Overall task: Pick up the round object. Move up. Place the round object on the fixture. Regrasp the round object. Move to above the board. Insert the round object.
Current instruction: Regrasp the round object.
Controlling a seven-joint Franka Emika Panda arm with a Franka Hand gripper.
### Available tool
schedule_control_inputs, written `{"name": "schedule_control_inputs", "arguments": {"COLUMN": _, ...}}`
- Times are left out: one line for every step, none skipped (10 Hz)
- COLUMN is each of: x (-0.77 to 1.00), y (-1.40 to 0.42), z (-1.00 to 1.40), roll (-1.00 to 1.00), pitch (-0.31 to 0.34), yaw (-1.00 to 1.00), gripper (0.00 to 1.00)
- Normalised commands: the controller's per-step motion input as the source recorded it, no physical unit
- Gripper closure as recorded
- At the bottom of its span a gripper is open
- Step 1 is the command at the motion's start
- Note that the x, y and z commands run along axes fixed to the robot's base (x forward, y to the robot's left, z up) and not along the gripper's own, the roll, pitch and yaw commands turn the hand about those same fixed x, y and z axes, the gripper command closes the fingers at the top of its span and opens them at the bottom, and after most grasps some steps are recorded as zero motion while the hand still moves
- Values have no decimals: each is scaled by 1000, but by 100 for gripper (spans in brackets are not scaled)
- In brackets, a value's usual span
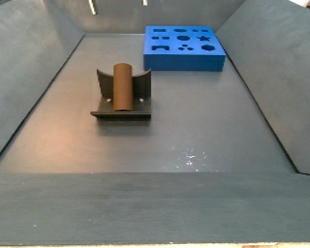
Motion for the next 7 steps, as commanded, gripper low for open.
{"name": "schedule_control_inputs", "arguments": {"x": -17, "y": -20, "z": 11, "roll": 1000, "pitch": -37, "yaw": 17, "gripper": 0}}
{"name": "schedule_control_inputs", "arguments": {"x": -12, "y": -22, "z": 15, "roll": 1000, "pitch": -34, "yaw": 18, "gripper": 0}}
{"name": "schedule_control_inputs", "arguments": {"x": -8, "y": -23, "z": 16, "roll": 1000, "pitch": -31, "yaw": 18, "gripper": 0}}
{"name": "schedule_control_inputs", "arguments": {"x": -3, "y": -23, "z": 9, "roll": 1000, "pitch": -29, "yaw": 18, "gripper": 0}}
{"name": "schedule_control_inputs", "arguments": {"x": 3, "y": -23, "z": 4, "roll": 1000, "pitch": -22, "yaw": 20, "gripper": 0}}
{"name": "schedule_control_inputs", "arguments": {"x": 8, "y": -27, "z": 4, "roll": 1000, "pitch": -15, "yaw": 20, "gripper": 0}}
{"name": "schedule_control_inputs", "arguments": {"x": 14, "y": -27, "z": 3, "roll": 1000, "pitch": -11, "yaw": 21, "gripper": 0}}
